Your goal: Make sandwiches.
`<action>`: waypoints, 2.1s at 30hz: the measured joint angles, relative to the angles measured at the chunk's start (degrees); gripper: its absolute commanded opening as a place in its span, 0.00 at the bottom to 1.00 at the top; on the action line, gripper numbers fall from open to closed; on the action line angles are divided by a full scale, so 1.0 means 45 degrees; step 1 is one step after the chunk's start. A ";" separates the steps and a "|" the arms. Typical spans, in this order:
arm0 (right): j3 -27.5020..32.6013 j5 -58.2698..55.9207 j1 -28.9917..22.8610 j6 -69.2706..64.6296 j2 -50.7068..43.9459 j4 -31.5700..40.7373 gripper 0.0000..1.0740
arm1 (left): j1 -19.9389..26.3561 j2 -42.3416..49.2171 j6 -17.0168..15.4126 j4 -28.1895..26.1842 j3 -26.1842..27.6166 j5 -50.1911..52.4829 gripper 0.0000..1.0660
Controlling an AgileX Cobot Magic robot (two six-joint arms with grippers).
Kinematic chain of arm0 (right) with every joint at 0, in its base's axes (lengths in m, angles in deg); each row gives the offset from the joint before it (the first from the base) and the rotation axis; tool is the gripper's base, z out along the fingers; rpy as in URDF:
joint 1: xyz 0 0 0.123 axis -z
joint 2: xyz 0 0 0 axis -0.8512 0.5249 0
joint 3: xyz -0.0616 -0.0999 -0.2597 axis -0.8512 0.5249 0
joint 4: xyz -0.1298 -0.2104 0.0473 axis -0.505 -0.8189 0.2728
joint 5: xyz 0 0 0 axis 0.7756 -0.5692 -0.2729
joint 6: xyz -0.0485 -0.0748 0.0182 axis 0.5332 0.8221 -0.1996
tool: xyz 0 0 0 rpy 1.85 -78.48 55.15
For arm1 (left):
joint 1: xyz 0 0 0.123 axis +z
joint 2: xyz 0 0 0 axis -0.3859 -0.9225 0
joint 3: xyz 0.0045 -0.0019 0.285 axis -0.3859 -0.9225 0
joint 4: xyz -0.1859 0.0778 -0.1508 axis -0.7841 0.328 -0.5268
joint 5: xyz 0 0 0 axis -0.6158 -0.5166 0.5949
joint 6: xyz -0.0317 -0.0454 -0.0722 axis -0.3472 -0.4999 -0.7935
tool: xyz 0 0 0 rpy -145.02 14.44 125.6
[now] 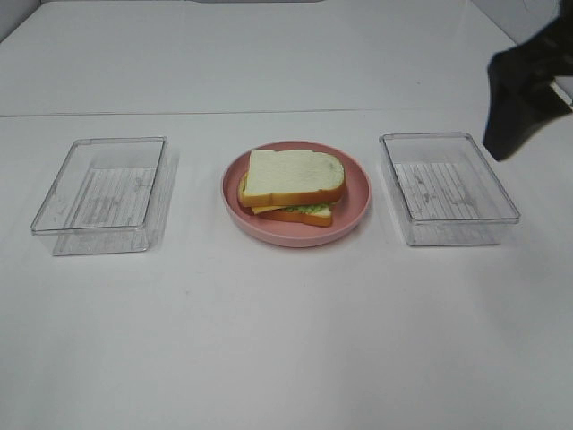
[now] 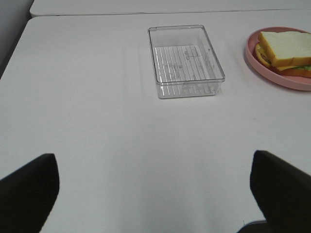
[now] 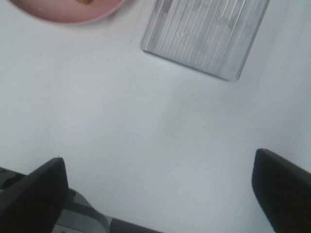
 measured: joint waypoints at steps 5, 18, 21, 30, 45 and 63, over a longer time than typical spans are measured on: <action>0.2063 -0.0013 0.0000 -0.0649 -0.2725 0.0000 0.93 | 0.0000 0.0000 0.0000 0.0000 0.0000 0.0000 0.94; 0.5551 -0.0038 0.0000 -0.0802 -1.0593 -0.0306 0.93 | 0.0000 0.0000 0.0000 0.0000 0.0000 0.0000 0.94; 0.6430 -0.0064 0.0471 -0.0802 -1.3484 -0.0713 0.93 | 0.0000 0.0000 0.0000 0.0000 0.0000 0.0000 0.94; 0.7792 -0.0076 0.2597 -0.0815 -1.7329 -0.1362 0.92 | 0.0000 0.0000 0.0000 0.0000 0.0000 0.0000 0.94; 1.0135 0.1248 0.3221 -0.0738 -1.7749 -0.0446 0.92 | 0.0000 0.0000 0.0000 0.0000 0.0000 0.0000 0.94; 1.0160 0.1362 0.3221 -0.0649 -1.7749 -0.0318 0.92 | 0.0000 0.0000 0.0000 0.0000 0.0000 0.0000 0.94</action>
